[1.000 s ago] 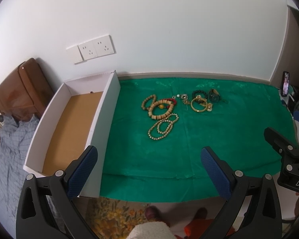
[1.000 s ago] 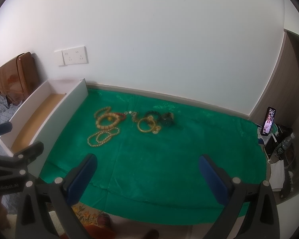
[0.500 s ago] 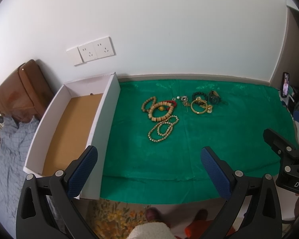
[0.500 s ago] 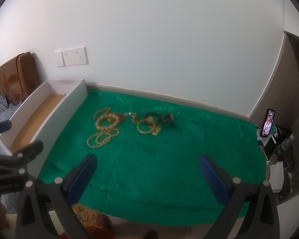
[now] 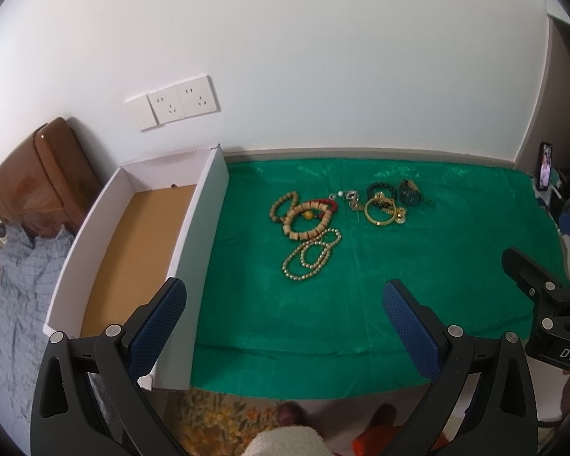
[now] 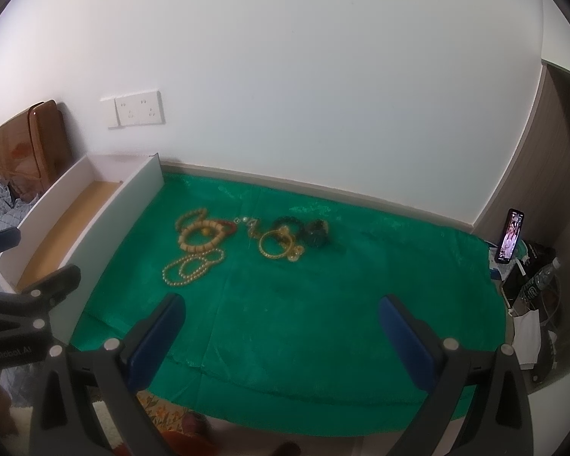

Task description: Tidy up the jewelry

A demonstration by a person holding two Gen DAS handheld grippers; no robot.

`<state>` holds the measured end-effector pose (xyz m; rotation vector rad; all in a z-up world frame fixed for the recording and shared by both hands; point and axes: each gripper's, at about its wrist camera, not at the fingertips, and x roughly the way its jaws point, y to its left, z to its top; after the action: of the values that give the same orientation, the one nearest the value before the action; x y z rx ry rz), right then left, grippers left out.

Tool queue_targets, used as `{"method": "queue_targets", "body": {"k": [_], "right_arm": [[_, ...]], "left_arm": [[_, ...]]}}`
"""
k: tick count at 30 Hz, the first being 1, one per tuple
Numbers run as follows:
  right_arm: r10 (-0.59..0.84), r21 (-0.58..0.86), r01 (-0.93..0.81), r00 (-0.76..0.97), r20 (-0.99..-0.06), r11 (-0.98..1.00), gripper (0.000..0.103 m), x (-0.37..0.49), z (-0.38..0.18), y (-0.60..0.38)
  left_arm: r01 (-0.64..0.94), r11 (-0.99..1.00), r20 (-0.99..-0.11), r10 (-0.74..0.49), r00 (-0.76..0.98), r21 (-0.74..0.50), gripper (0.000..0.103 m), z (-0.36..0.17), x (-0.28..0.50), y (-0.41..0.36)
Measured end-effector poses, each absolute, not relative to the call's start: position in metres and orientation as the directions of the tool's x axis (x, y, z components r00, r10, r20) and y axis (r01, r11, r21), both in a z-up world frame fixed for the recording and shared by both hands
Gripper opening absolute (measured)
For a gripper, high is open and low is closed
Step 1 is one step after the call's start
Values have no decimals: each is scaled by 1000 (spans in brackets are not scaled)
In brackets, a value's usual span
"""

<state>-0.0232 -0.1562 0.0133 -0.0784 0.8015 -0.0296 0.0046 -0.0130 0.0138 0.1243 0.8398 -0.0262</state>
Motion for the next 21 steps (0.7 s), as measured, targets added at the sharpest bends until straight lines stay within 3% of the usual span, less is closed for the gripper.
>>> {"method": "queue_targets", "body": {"k": [21], "right_arm": [[-111, -79, 79, 708, -698, 994, 103, 4, 15, -140]], "left_arm": [[178, 978, -727, -45, 685, 107, 103, 14, 44, 8]]}}
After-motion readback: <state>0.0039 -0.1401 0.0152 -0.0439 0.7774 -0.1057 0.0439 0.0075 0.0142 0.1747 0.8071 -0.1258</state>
